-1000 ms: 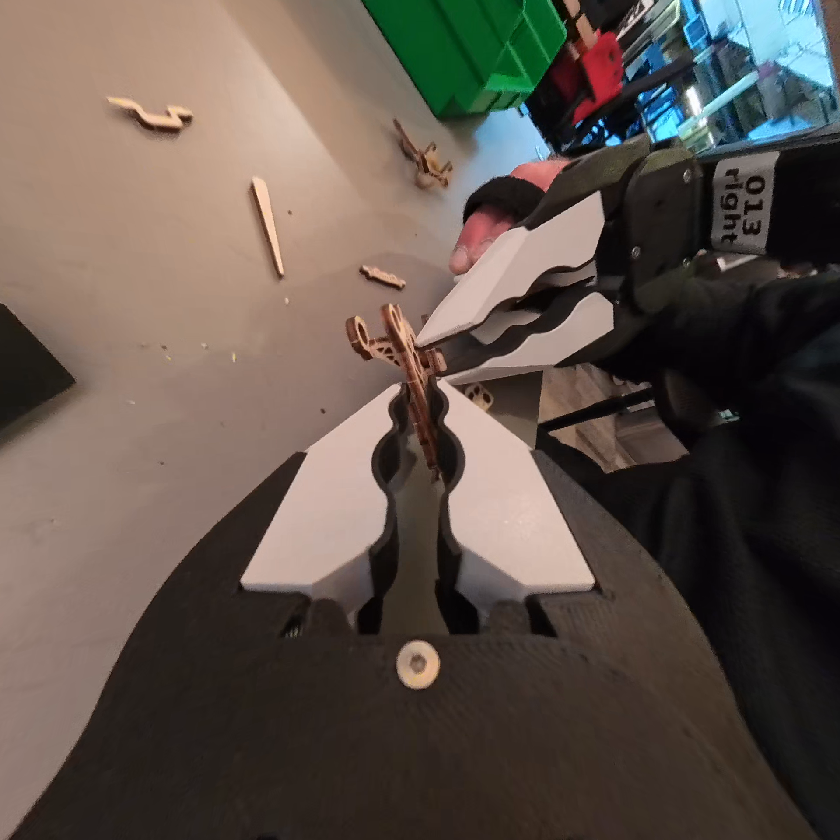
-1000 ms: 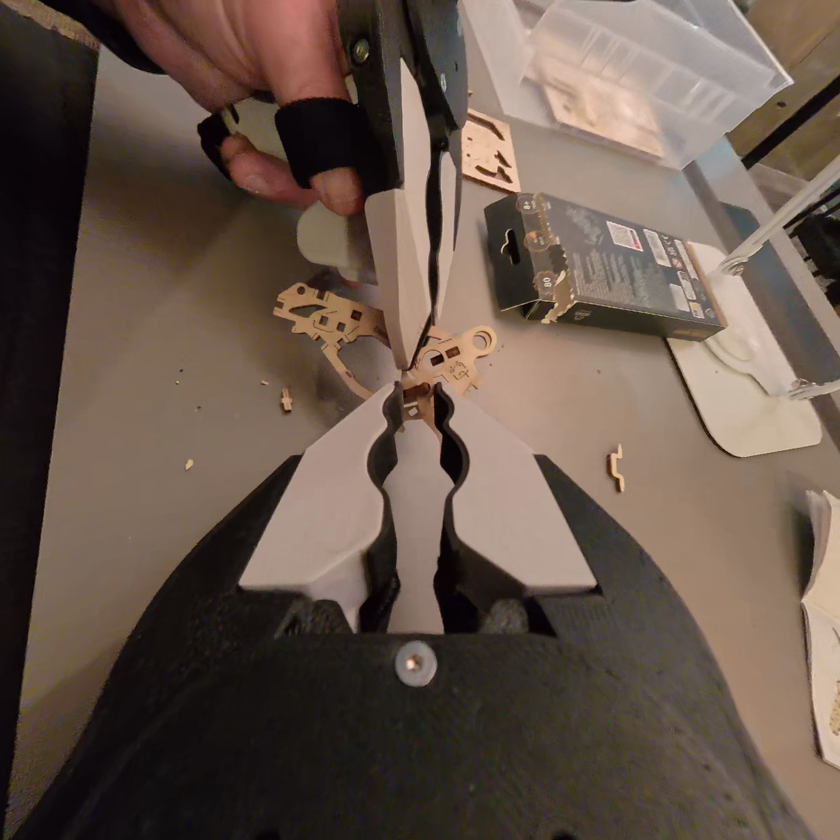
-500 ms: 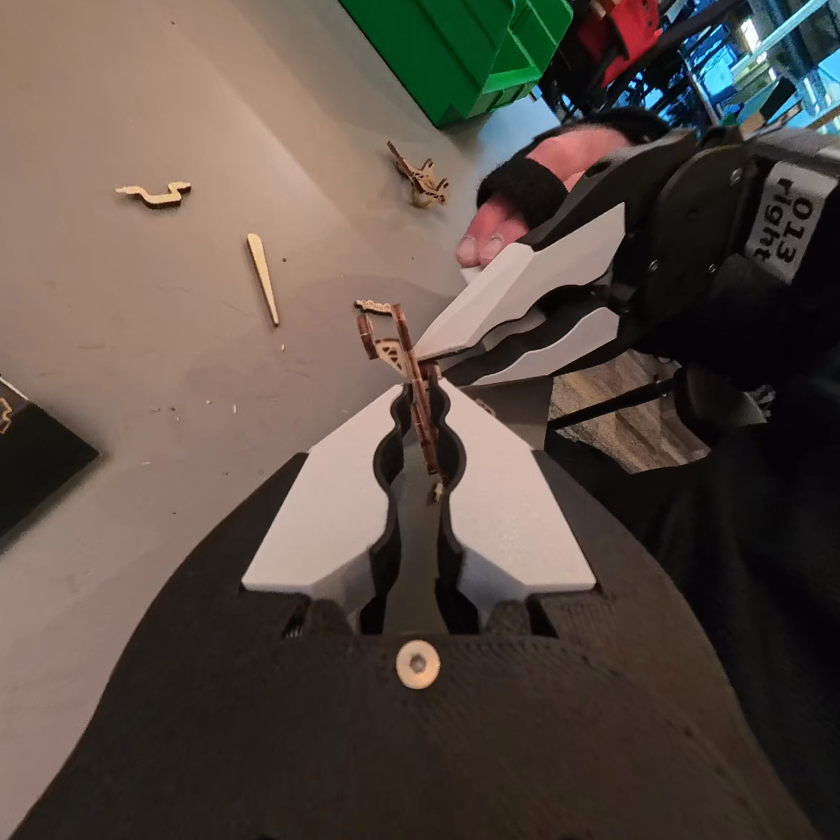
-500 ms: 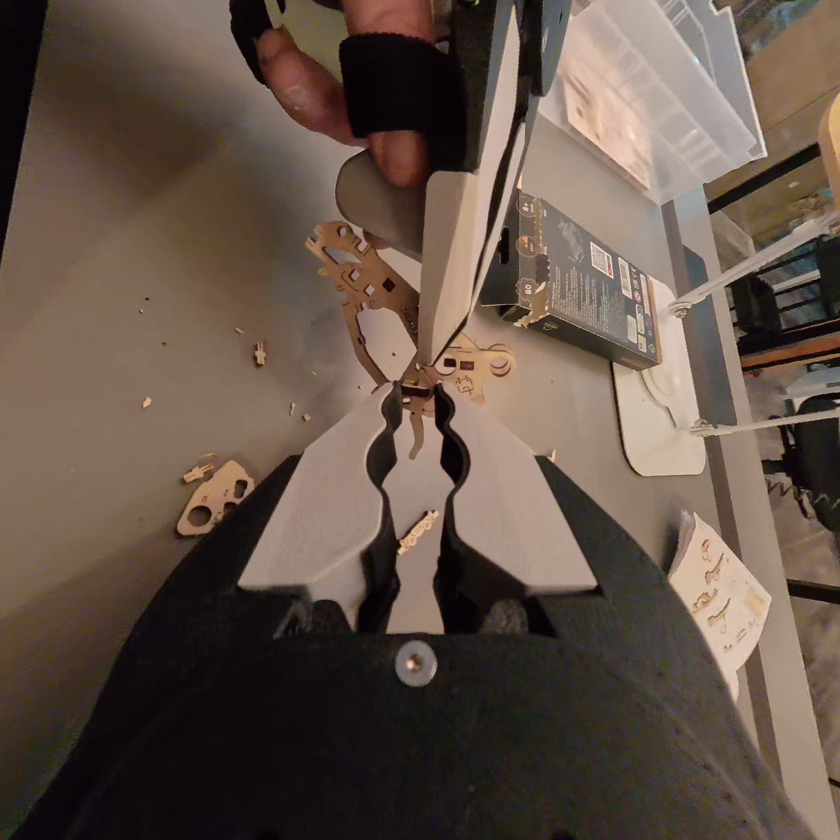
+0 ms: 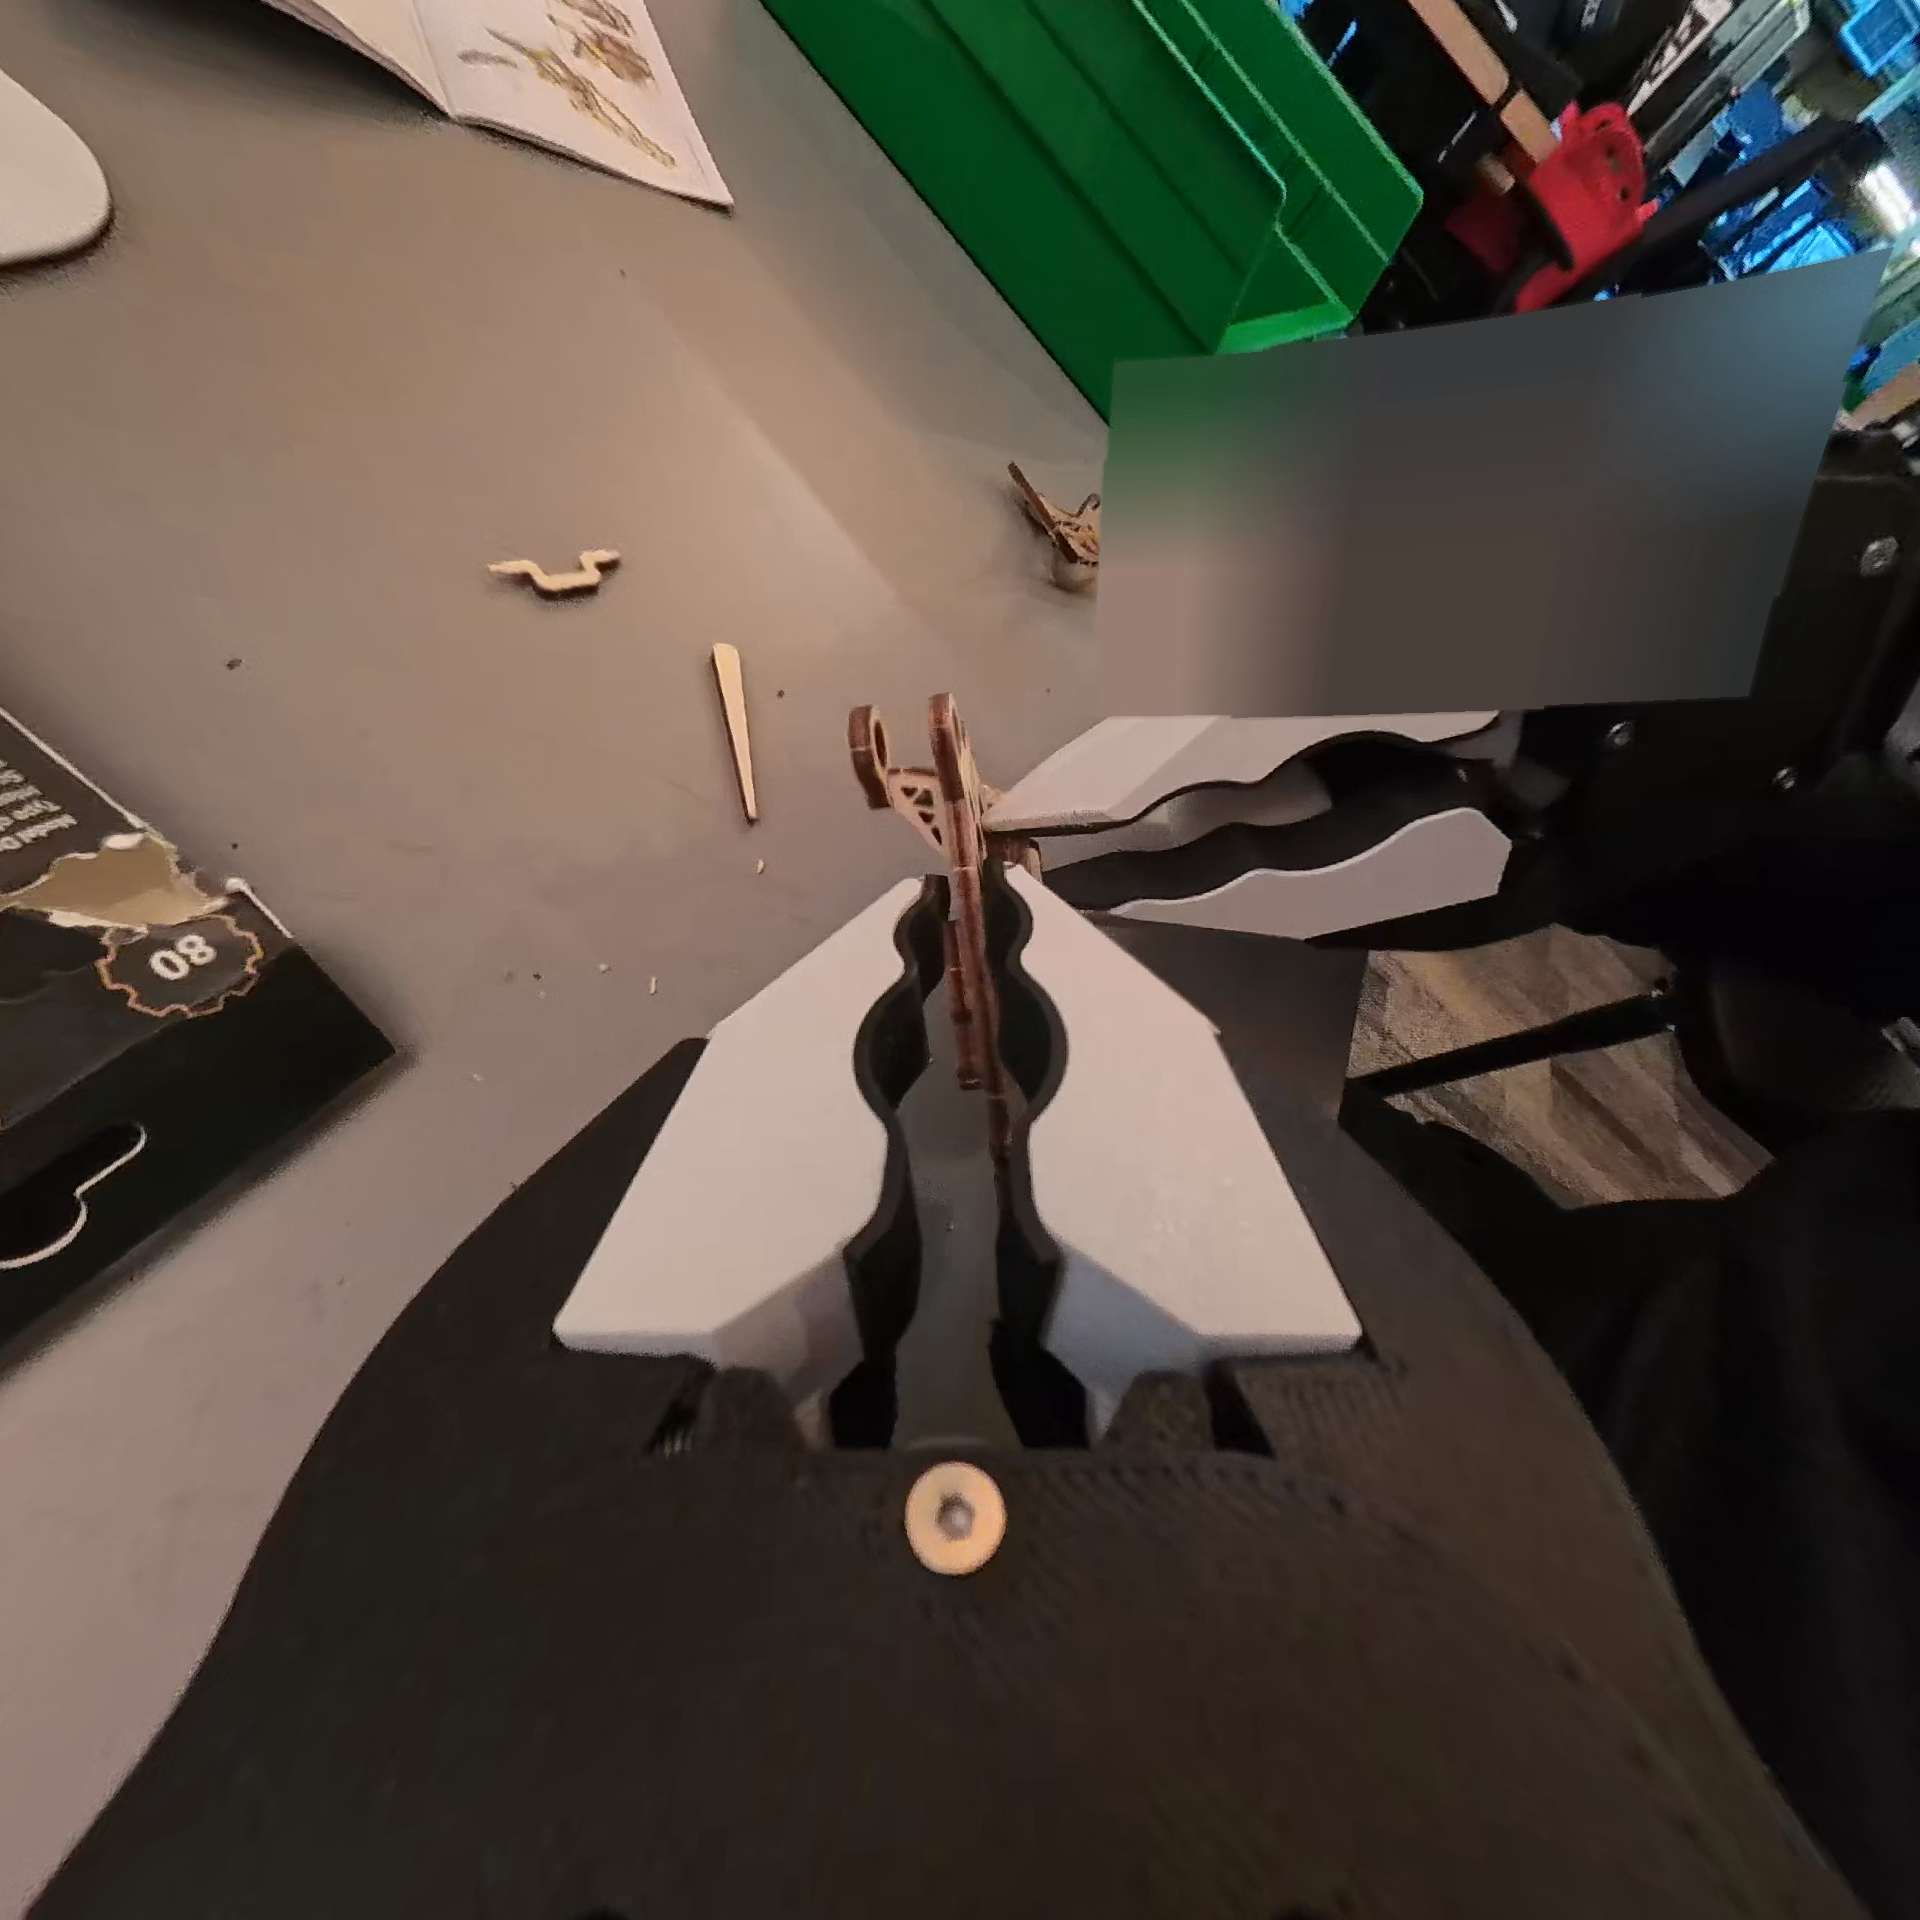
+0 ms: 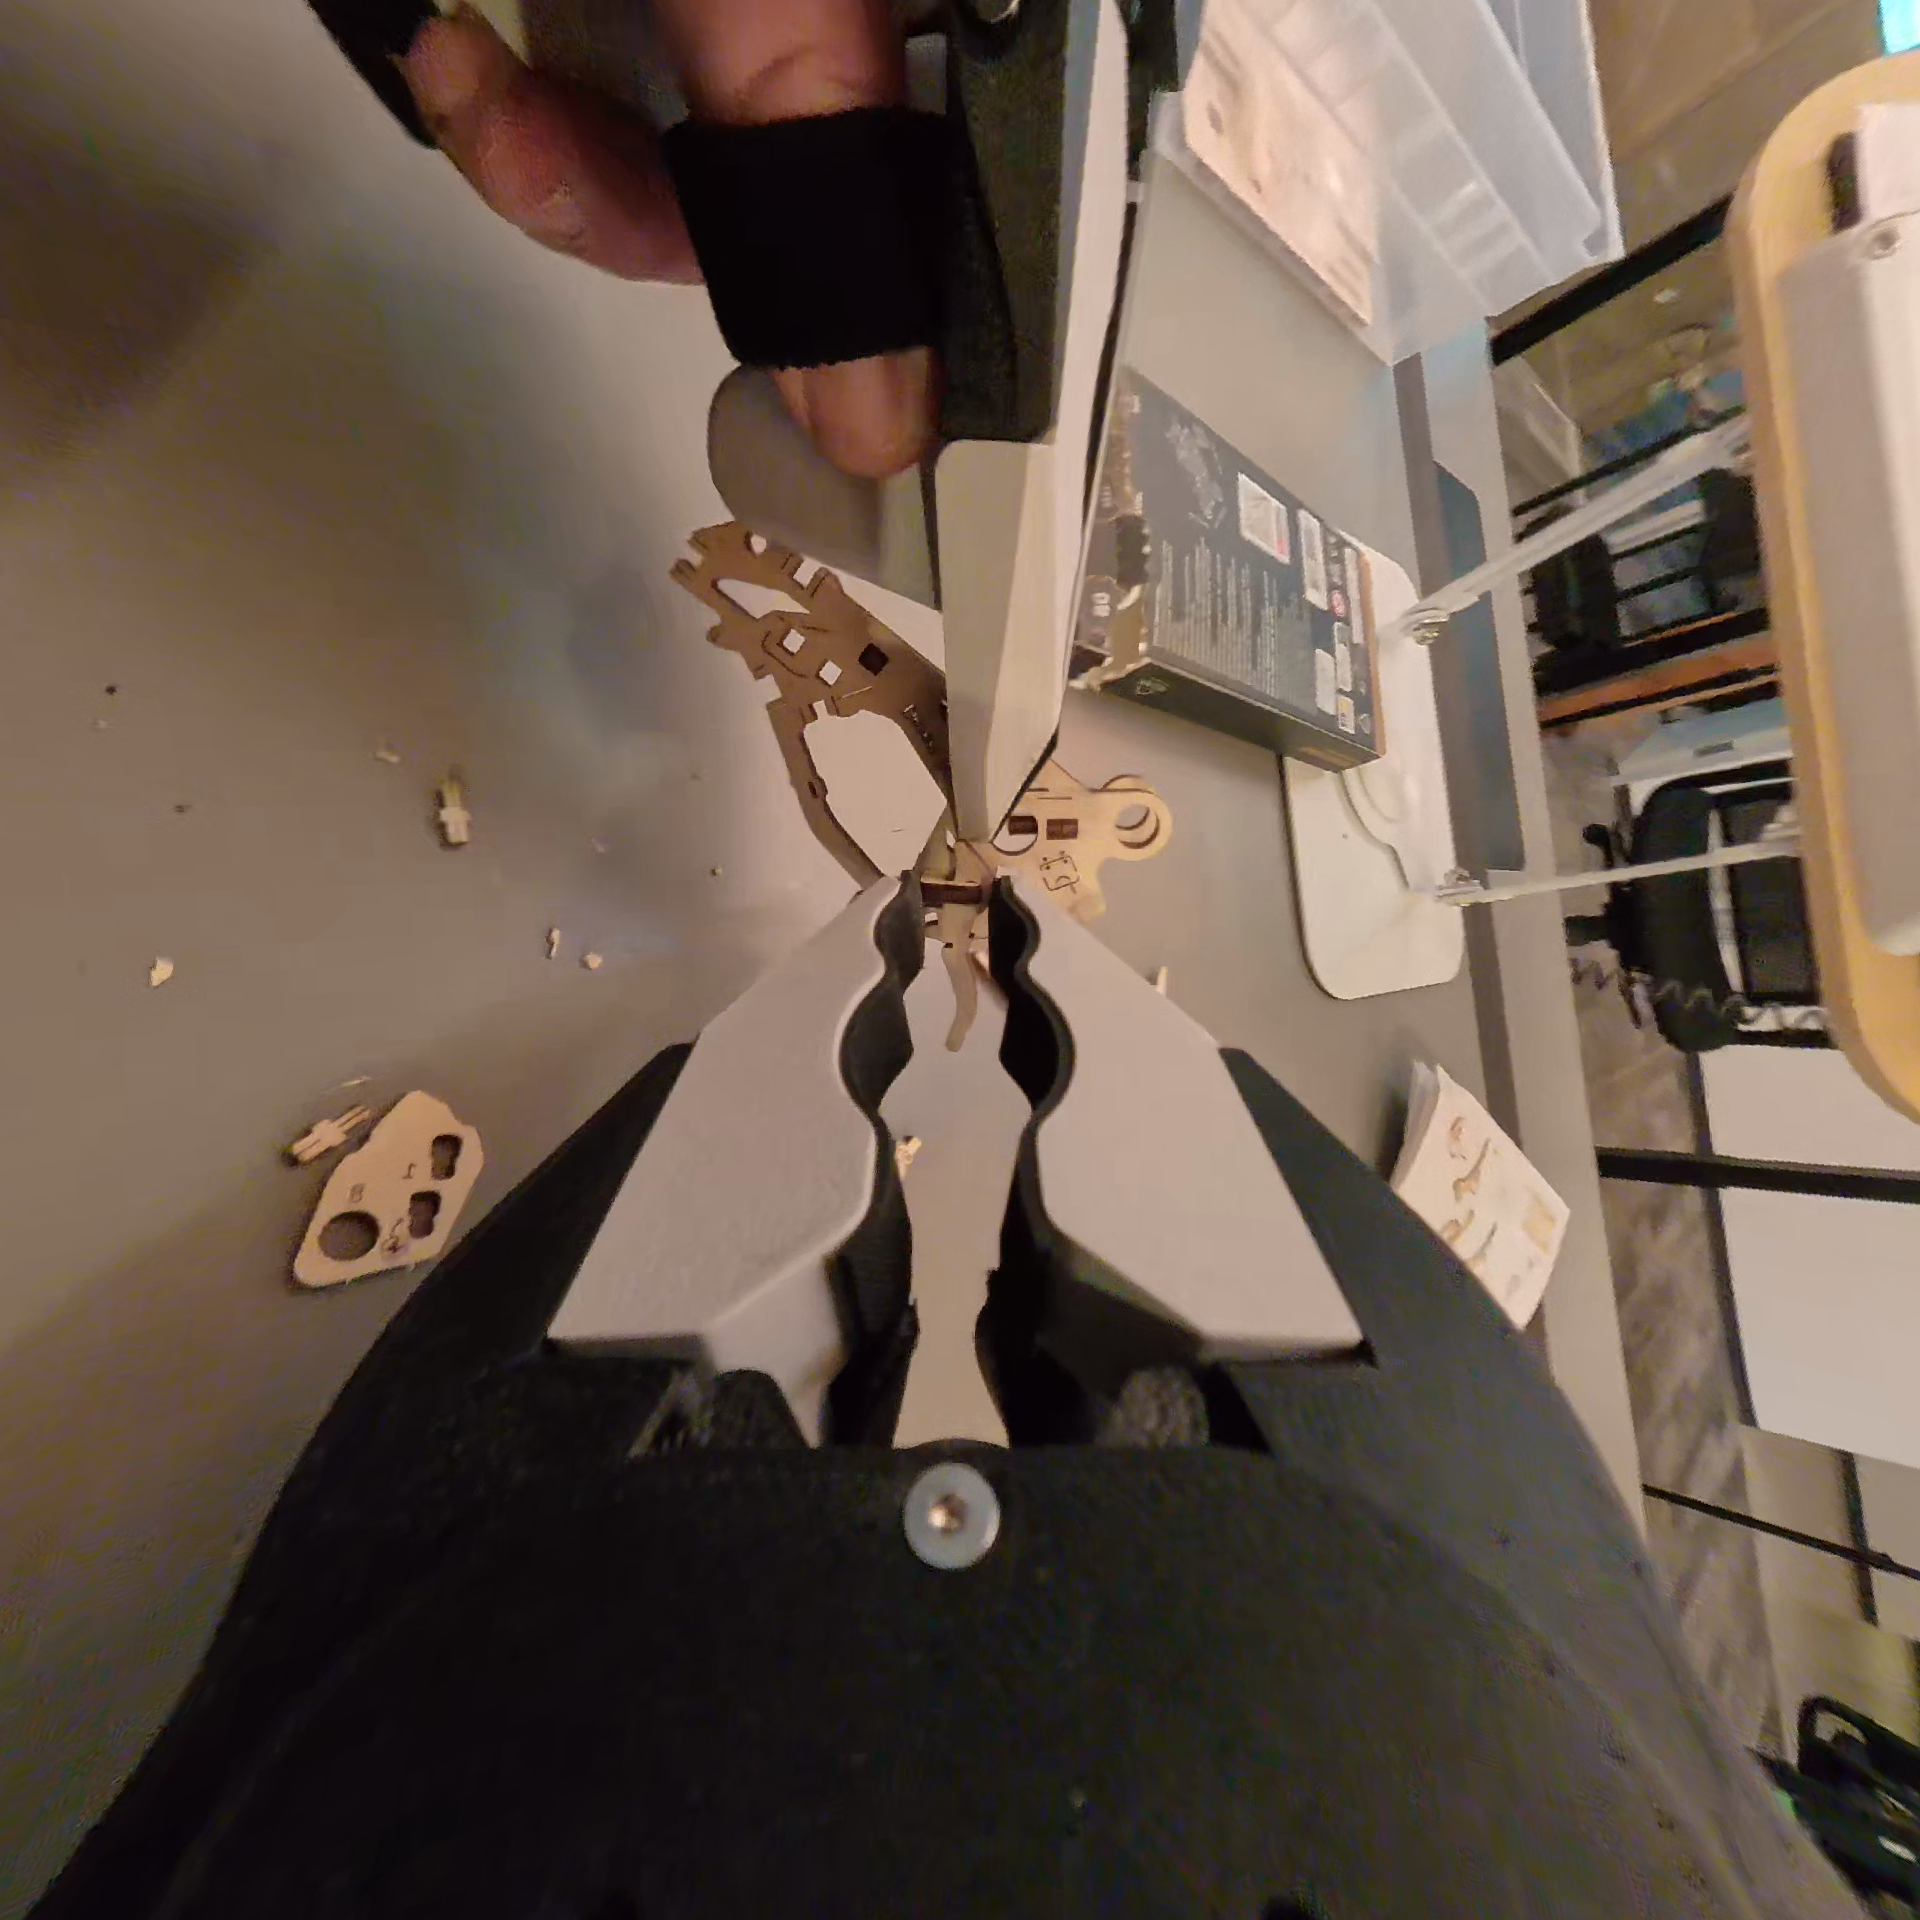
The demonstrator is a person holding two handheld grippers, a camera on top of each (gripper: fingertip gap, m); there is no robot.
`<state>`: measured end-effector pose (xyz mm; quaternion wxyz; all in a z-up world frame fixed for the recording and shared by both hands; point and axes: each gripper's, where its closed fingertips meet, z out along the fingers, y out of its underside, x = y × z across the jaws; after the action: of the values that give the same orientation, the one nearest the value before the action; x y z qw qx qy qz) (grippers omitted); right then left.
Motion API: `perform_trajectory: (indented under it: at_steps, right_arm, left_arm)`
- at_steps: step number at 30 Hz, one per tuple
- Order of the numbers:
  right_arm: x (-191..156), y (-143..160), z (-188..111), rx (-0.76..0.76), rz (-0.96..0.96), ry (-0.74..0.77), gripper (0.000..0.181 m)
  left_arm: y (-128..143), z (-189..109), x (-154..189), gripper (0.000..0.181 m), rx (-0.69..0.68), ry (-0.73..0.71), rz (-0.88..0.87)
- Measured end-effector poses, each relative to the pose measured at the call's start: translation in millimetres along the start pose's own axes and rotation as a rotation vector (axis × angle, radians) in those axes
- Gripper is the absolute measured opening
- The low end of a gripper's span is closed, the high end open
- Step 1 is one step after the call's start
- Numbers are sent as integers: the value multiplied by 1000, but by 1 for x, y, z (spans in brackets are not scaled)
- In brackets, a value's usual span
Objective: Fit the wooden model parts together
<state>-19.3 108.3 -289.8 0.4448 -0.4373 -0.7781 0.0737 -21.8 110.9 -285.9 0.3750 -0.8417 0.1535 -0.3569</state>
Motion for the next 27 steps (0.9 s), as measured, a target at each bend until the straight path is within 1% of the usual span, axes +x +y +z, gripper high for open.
perform_trajectory:
  at_steps: [2,3,6,8,10,11,12,13,14,15,16,18,20,22,23,25,27]
  right_arm:
    - [-1,0,1,-15,-9,6,9]
    - [-2,-1,0,2,17,-12,9]
    - [-8,-1,-2,71,118,-116,9]
    - [-5,-4,-7,145,262,-208,9]
    - [-4,-3,-7,144,296,-255,9]
    - [-2,-4,-7,159,323,-267,9]
    - [2,-6,-8,179,342,-247,9]
    - [3,-5,-6,147,281,-188,9]
    - [2,-3,-2,92,179,-119,9]
    - [1,-2,0,64,119,-78,9]
    - [2,-3,1,54,98,-52,8]
    - [0,-2,2,27,34,-13,8]
    - [0,-1,3,30,60,-19,9]
    - [2,0,1,50,90,-7,8]
    - [3,1,1,66,108,-15,8]
    - [2,3,3,90,170,-58,10]
    - [5,4,2,76,116,-30,11]
  left_arm:
    - [2,1,-1,5,0,-25,11]
    - [3,0,1,5,1,-9,6]
    - [9,1,3,5,-17,-21,45]
    - [5,-1,6,6,-1,-21,66]
    - [4,0,4,7,-9,-42,95]
    - [1,-2,3,7,14,-29,71]
    - [-2,-4,4,7,28,-28,61]
    - [-2,-4,1,6,18,-47,72]
    - [0,-3,-2,5,19,-48,54]
    - [3,-2,-3,4,27,-28,14]
    - [2,-3,-3,5,47,-13,-20]
    - [3,-2,-5,5,33,-24,-11]
    - [3,-1,-5,5,51,-8,-35]
    - [0,-1,-4,5,47,-32,-9]
    - [0,0,-3,5,49,-22,-14]
    - [1,2,-4,5,18,-55,46]
    - [-2,4,0,5,-2,-42,56]
